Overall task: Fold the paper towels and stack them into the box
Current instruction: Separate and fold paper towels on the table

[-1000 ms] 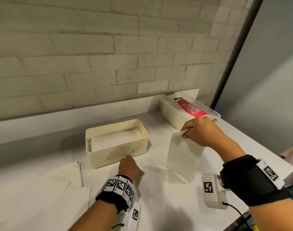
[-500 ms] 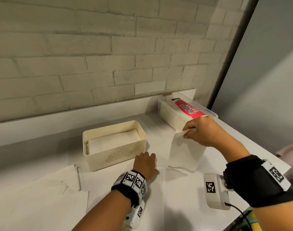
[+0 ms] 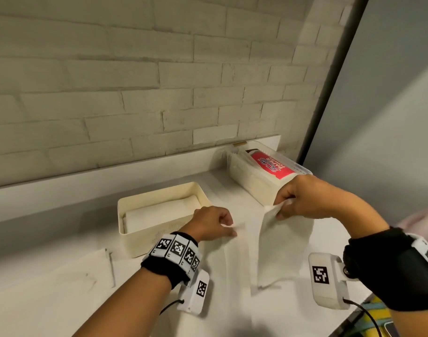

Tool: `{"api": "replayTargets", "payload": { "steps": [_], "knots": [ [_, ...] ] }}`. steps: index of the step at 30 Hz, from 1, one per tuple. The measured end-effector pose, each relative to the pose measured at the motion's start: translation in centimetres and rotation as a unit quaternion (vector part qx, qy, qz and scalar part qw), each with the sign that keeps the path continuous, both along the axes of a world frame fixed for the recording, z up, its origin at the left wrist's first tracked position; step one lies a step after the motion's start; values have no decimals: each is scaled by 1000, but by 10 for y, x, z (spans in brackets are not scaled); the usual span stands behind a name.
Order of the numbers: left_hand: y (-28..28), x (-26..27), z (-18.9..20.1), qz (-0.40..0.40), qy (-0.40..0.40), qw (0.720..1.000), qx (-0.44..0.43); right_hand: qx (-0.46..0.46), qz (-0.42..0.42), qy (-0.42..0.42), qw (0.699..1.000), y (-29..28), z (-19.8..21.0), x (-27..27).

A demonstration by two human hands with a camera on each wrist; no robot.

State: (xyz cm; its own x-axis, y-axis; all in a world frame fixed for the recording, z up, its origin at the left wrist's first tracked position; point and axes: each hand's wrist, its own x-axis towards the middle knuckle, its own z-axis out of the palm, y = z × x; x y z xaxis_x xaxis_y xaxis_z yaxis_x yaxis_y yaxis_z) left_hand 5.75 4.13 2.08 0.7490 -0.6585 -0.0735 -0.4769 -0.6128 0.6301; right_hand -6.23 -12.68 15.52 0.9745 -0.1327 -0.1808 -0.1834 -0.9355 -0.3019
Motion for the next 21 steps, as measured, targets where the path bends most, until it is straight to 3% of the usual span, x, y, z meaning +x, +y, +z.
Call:
{"api": "replayTargets", "payload": {
  "steps": [7,13,18,21],
  "knots": [
    [1,-9,15,-22,51,995,-87,-25,74,41,996,32,-42,30],
    [10,-12,-3,31,21,990,-133,-19,26,56,998,35,-78,41],
    [26,-9,-36,105,-30,994,31,-25,12,60,998,25,-86,42],
    [39,-13,-56,152,-12,975,163,-17,4,53,998,23,-89,42]
  ]
}}
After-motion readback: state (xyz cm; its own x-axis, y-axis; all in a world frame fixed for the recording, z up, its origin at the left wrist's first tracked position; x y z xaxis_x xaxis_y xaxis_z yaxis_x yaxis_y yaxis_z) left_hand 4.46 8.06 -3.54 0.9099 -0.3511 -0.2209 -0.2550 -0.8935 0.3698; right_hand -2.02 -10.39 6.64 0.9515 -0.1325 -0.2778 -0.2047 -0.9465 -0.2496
